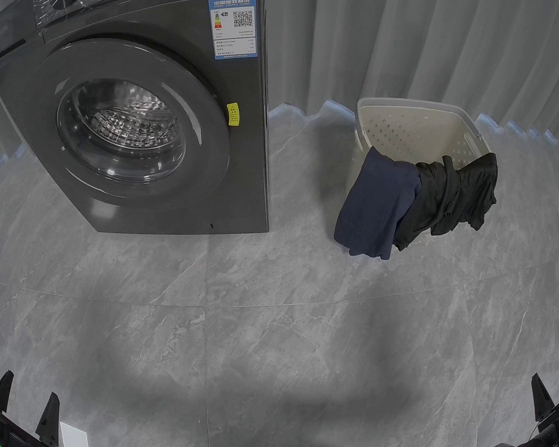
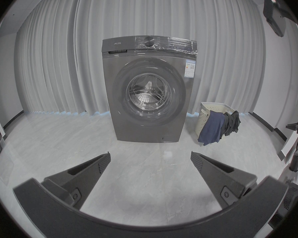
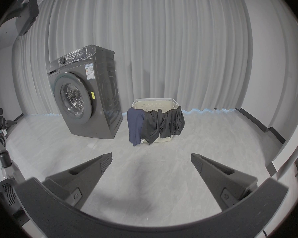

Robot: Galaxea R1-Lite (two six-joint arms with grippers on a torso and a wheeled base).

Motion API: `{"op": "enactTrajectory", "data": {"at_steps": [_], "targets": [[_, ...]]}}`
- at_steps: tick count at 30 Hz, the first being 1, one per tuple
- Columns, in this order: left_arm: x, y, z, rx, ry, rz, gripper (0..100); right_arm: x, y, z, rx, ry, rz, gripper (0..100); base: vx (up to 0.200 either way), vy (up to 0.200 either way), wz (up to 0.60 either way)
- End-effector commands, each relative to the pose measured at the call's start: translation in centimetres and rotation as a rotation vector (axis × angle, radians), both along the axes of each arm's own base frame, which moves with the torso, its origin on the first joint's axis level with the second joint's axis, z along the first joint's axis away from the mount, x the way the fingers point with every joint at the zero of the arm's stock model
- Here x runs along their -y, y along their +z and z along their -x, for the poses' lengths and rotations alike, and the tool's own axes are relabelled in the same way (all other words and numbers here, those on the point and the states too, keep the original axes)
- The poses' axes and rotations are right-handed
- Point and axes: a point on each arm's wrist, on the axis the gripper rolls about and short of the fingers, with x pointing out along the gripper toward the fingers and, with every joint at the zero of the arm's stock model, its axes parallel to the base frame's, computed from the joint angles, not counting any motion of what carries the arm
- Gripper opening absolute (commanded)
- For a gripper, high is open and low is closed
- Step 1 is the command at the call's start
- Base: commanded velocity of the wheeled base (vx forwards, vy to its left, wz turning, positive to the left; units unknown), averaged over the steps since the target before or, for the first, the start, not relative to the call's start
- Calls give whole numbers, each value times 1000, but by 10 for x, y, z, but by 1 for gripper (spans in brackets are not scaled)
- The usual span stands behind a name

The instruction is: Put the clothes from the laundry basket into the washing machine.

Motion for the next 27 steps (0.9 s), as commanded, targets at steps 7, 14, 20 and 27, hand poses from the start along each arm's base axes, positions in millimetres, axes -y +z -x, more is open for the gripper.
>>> {"op": "enactTrajectory", "data": {"at_steps": [7,14,20,27], "targets": [[0,-5,0,-3,-3,1,100,0,-5,0,0,0,2,100,0,0,0],[0,-5,0,-4,-3,4,100,0,-5,0,0,0,2,100,0,-171,0],[0,-5,0,-4,-3,1,100,0,-5,0,0,2,2,100,0,-200,0],[0,-5,0,-4,-3,3,100,0,-5,0,0,0,2,100,0,-200,0]]}}
